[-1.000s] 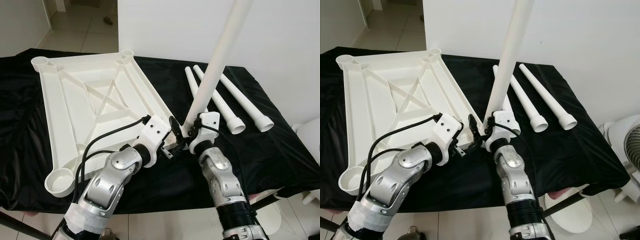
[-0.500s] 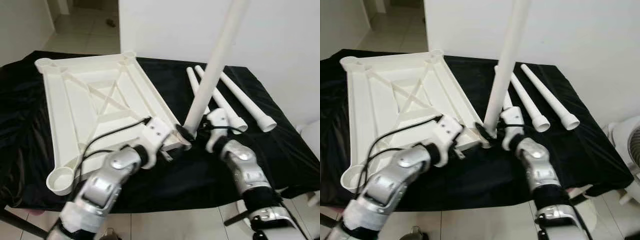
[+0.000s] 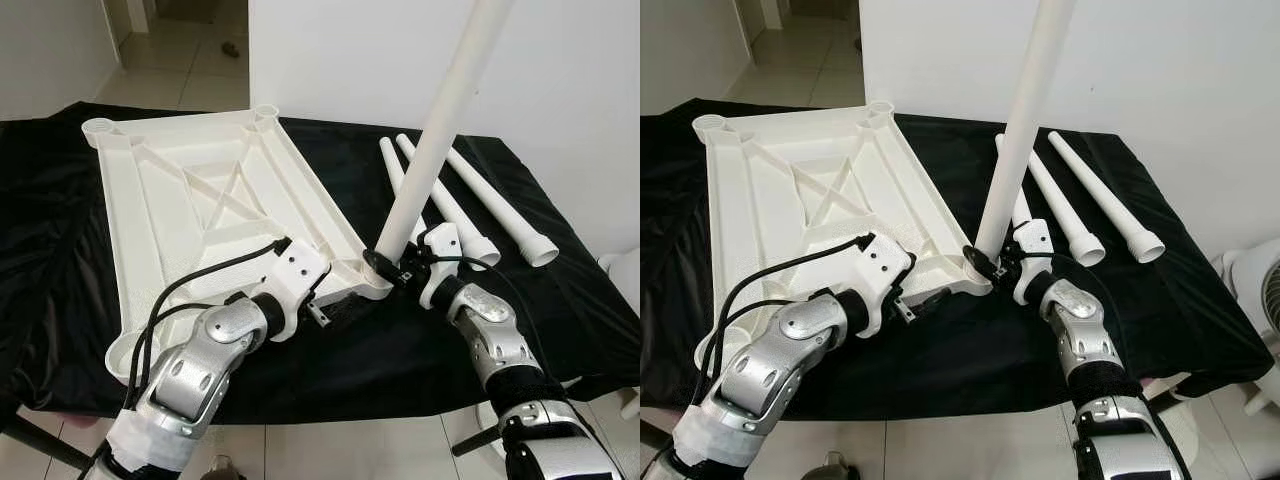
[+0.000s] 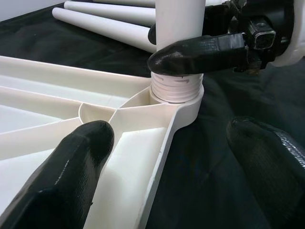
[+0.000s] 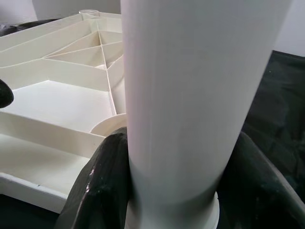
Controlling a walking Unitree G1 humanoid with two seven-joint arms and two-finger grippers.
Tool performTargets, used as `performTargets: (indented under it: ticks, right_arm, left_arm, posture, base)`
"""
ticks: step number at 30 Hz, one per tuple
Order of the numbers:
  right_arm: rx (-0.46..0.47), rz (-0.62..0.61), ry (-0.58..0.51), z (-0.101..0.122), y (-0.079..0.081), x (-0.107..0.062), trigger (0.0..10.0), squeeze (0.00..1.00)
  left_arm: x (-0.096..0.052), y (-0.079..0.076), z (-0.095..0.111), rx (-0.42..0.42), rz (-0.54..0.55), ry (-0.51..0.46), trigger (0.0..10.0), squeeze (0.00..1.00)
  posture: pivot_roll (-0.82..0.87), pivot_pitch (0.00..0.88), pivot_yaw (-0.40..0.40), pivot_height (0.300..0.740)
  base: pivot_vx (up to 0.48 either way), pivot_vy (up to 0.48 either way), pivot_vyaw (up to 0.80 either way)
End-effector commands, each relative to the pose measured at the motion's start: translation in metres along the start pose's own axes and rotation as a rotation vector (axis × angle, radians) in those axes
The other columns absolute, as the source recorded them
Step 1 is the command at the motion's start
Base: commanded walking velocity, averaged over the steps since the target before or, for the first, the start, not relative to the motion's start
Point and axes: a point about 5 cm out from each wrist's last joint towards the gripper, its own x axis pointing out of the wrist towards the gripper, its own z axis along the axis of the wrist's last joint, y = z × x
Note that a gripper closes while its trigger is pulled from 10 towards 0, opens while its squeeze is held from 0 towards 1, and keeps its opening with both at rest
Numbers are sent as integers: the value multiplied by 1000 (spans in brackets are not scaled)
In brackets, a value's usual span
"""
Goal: Building children table
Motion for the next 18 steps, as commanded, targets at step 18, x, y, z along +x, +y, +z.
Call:
performTargets:
  ticks: [18]
  right_arm:
    - [197,-553,109,-18,32,7,0,0]
  left_arm:
    - [3,-16,-2,-42,-28,-2,10000,0]
  posture:
    - [76,40,-95,740]
  base:
    - [0,0,0]
